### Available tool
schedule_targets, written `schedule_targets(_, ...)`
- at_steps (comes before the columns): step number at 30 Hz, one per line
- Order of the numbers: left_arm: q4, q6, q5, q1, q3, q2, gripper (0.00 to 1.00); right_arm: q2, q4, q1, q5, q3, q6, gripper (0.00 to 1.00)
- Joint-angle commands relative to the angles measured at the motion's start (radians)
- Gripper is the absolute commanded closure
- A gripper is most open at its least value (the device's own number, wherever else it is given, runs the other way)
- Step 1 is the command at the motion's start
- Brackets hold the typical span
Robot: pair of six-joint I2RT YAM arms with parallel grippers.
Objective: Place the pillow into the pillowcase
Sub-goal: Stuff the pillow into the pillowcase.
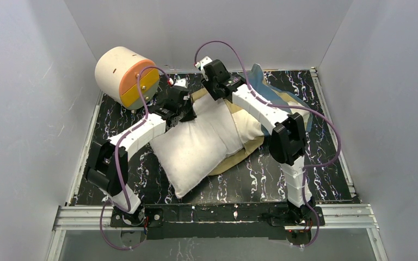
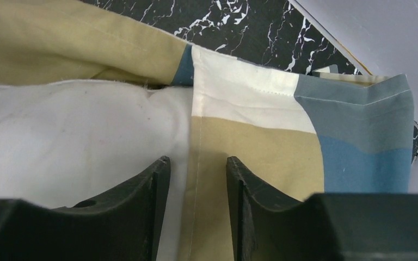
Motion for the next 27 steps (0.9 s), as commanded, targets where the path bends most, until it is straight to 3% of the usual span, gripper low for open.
schedule_targets(1, -0.058, 0.002, 0.039, -0.003, -0.057, -0.073, 1.00, 0.037, 0.042, -0.001, 0.070, 0.086, -0.046, 0.53)
schedule_targets(11, 0.010, -0.041, 0.045, -0.003, -0.089, -0.157, 1.00, 0.155, 0.018, 0.000, 0.080, 0.187, -0.079, 0.55)
schedule_targets(13, 0.010, -0.043, 0.047, -0.003, -0.089, -0.154, 1.00, 0.157, 0.018, -0.001, 0.080, 0.195, -0.077, 0.66)
schedule_targets(16, 0.014, -0.053, 0.048, -0.003, -0.089, -0.154, 1.00, 0.145, 0.020, 0.000, 0.052, 0.231, -0.079, 0.92)
schedule_targets(17, 0.017, -0.060, 0.046, -0.003, -0.090, -0.156, 1.00, 0.138, 0.017, -0.001, 0.025, 0.249, -0.077, 0.99)
schedule_targets(20, 0.043, -0.082, 0.038, -0.003, -0.090, -0.163, 1.00, 0.100, -0.002, 0.003, -0.127, 0.279, -0.017, 0.99)
schedule_targets(27, 0.054, -0.140, -0.002, -0.003, -0.002, -0.121, 1.00, -0.143, 0.163, 0.073, -0.442, -0.011, 0.240, 0.99)
